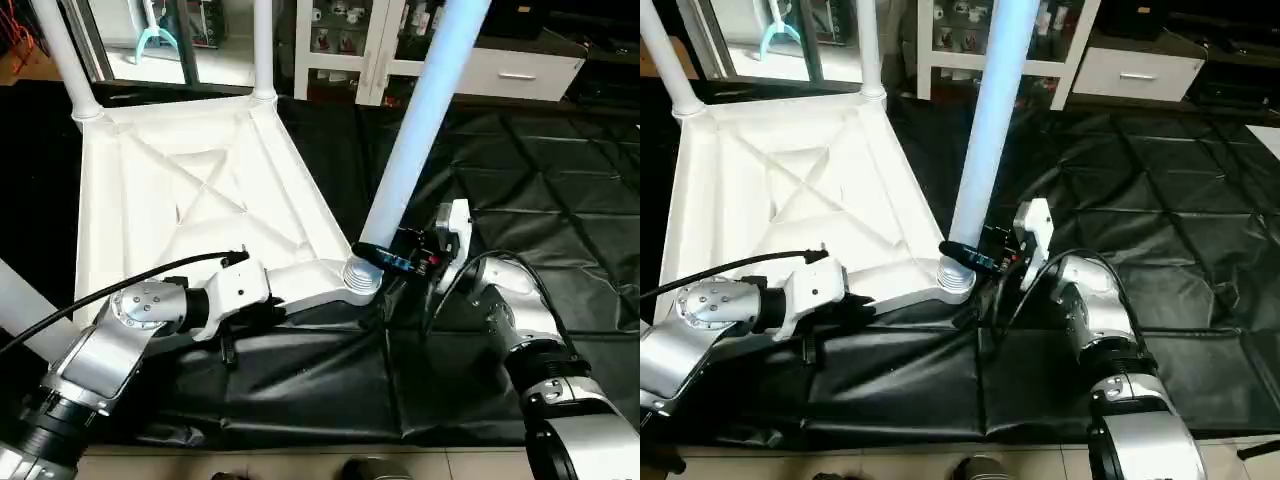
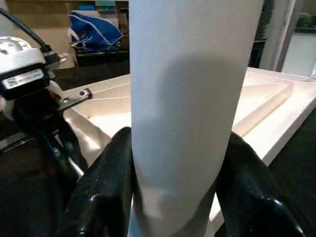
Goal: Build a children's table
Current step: Insert table leg to table base
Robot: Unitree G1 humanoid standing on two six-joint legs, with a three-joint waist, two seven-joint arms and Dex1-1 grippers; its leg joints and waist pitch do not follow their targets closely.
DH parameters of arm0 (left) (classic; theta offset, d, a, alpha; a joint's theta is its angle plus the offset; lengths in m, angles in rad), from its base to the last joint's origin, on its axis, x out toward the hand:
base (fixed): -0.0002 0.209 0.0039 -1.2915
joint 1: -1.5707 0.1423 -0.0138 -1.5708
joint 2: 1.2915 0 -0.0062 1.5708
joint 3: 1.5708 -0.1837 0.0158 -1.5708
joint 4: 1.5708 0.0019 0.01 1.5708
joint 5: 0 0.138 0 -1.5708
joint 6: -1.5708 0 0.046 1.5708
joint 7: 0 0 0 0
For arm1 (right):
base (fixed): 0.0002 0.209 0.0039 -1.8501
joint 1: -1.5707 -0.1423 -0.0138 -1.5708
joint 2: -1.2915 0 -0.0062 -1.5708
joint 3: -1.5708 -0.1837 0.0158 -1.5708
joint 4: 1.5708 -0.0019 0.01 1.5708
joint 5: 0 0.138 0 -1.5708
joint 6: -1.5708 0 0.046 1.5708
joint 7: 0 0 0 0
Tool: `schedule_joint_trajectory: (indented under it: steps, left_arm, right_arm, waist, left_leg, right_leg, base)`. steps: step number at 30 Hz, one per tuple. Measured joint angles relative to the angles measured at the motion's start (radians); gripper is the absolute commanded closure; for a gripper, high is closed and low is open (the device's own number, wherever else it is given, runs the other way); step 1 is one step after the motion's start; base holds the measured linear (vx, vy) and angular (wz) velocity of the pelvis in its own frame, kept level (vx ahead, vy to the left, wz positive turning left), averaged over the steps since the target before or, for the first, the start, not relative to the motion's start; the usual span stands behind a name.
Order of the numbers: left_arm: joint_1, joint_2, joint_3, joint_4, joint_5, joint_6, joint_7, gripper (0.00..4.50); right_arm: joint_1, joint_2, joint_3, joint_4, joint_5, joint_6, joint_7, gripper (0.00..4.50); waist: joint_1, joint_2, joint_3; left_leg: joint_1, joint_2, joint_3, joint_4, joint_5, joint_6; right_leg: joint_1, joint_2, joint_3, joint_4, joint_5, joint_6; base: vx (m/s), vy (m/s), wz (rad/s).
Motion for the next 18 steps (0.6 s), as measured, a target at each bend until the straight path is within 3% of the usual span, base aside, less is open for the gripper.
schedule_joint_trajectory:
  steps: [18]
  left_arm:
    - [0.032,0.022,0.014,-0.027,-0.043,-0.007,-0.089,4.50]
  right_arm:
    - [-0.019,-0.056,0.033,0.031,-0.002,0.027,0.214,2.65]
  waist:
    - [0.011,-0.003,-0.005]
  left_leg:
    - [0.005,0.000,0.003,-0.012,0.000,0.000]
  right_leg:
    - [0.002,0.000,0.000,-0.008,-0.006,0.001]
  base:
    - [0.000,0.000,0.00]
